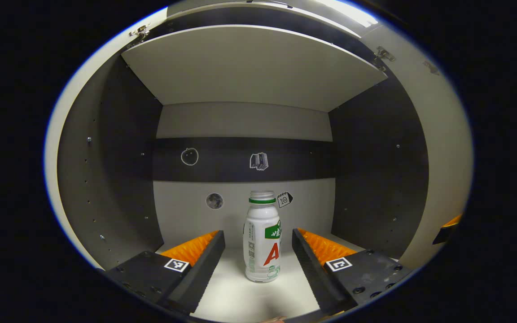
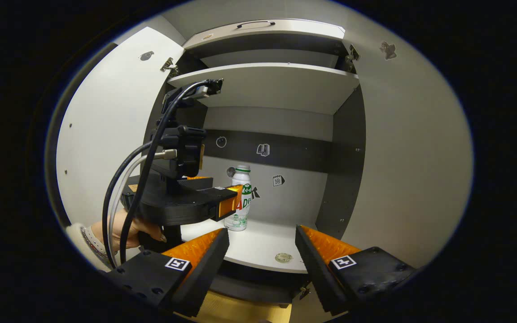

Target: Grasp the bottle in the cabinet with the left hand and place it on the coaster, then close the right door with the right hand and the left door with the left hand.

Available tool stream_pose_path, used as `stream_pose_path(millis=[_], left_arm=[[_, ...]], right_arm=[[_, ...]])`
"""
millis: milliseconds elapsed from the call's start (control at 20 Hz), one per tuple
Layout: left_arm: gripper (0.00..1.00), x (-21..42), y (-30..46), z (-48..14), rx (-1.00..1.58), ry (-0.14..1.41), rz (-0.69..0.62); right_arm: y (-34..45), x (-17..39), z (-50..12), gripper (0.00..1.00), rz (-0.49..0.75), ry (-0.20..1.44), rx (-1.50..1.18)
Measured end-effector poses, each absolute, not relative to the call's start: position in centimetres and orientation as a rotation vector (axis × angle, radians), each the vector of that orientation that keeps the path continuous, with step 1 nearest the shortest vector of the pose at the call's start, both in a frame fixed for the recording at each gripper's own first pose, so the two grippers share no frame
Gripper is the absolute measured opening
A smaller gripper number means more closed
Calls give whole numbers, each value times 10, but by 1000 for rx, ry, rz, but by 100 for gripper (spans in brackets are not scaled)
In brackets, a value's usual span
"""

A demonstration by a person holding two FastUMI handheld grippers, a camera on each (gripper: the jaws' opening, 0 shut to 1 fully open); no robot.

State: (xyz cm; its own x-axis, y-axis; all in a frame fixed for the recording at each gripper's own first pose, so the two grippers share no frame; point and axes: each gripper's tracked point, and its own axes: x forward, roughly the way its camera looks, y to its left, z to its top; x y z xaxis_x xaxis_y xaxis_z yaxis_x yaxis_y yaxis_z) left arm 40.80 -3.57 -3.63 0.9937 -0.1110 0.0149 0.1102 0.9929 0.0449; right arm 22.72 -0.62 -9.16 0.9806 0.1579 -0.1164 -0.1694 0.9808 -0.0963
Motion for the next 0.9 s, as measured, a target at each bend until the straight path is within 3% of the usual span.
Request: stream_pose_path(millis=[900], left_arm=[[93, 482, -44, -78, 39, 35, -137]], right_arm=[[-8, 268, -130, 98, 204, 183, -37]])
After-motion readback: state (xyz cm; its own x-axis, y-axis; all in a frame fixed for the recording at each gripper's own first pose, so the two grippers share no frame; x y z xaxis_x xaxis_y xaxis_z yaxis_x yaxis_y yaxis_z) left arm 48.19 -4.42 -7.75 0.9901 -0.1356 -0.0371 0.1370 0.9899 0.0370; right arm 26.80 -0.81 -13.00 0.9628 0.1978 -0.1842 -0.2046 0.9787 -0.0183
